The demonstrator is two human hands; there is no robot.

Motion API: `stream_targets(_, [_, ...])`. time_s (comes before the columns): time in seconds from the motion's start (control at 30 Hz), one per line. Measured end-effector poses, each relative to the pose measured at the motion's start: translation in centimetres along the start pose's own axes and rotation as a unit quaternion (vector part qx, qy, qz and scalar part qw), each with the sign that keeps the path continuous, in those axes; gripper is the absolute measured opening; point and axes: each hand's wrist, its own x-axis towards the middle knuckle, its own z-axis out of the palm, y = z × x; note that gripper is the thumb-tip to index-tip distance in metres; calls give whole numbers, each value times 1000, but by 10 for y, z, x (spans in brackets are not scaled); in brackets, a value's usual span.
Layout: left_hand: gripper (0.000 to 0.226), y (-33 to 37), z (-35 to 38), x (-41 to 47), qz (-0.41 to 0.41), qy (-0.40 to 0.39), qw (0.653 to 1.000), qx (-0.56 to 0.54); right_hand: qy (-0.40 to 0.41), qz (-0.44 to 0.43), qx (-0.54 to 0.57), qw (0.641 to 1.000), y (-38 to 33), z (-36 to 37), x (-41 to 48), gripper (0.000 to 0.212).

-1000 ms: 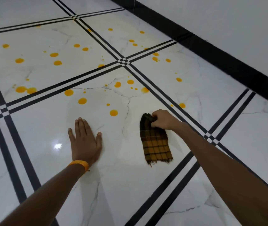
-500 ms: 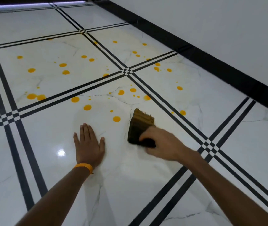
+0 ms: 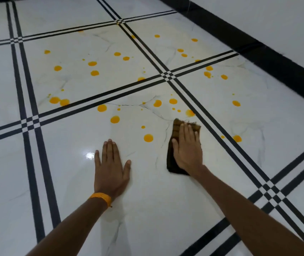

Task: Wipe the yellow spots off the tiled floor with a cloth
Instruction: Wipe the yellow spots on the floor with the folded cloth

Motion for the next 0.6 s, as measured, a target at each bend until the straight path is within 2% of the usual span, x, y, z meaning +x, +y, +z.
stream_targets(0.07, [80, 0, -1, 0, -7, -4, 1000, -6, -5, 43, -2, 999, -20, 3, 35, 76])
stream_targets(0.17, [80, -2, -4, 5, -7, -13, 1000, -3, -23, -62, 9, 998, -61, 11, 9, 71])
stream_targets(0.23, [79, -5, -6, 0, -12, -12, 1000, 2, -53, -142, 11, 988, -41, 8, -39, 68])
stream_targets(0.27, [79, -3, -6, -1, -11, -13, 1000, -1, -64, -151, 12, 986, -18, 1, -56, 68])
stream_targets(0.3, [79, -2, -7, -3, -9, -18, 1000, 1, -57, -145, 8, 988, 5, -3, -61, 68])
stream_targets(0.37, [79, 0, -6, -2, -6, -6, 1000, 4, -26, -70, -10, 997, 39, -9, -38, 68])
stream_targets(0.43, [79, 1, -5, 4, -14, -2, 1000, 8, -11, 0, -23, 1000, 34, -9, 13, 71])
stream_targets(0.5, [79, 3, -1, 4, -13, -7, 1000, 15, -12, -1, -25, 1000, -1, -4, 39, 73])
stream_targets(0.53, [79, 2, 0, 3, -11, -8, 1000, 17, -7, -24, -26, 999, -21, 3, 37, 73])
stream_targets(0.6, [79, 3, 0, -1, -14, -17, 1000, 12, -33, -132, -19, 991, -48, 13, 6, 70])
